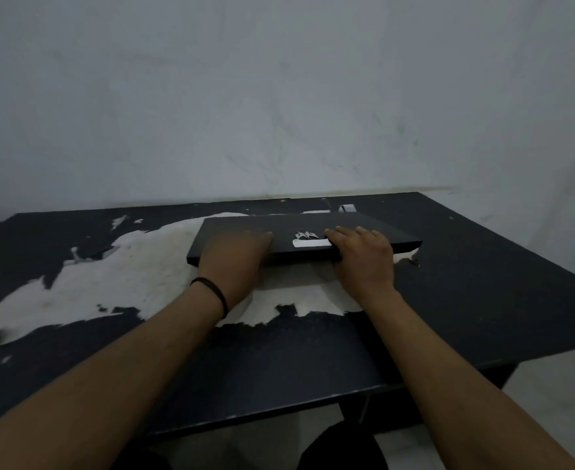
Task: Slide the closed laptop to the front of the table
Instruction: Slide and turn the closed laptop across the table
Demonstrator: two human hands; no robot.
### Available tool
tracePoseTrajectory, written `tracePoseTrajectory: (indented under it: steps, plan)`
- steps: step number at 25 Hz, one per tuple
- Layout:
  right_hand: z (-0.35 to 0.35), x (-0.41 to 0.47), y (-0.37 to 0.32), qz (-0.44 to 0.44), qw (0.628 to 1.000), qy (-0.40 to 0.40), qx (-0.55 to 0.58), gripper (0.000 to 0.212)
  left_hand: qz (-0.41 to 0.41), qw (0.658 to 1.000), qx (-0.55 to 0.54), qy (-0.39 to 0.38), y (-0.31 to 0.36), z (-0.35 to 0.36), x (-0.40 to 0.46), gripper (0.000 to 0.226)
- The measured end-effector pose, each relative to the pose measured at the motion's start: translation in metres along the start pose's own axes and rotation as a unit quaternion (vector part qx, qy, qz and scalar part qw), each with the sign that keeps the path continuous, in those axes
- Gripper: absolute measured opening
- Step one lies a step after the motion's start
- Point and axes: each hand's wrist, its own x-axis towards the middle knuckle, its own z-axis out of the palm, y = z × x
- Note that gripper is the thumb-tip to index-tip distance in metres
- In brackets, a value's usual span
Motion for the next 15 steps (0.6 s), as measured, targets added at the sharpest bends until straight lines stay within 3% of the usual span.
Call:
tracePoseTrajectory:
  steps: [15]
  plan:
    - [-0.013, -0.027, -0.153, -0.092, 0.995, -0.023, 0.028, 0.043, -0.066, 0.997, 0.026, -0.019, -0.119, -0.004, -0.117, 0.067]
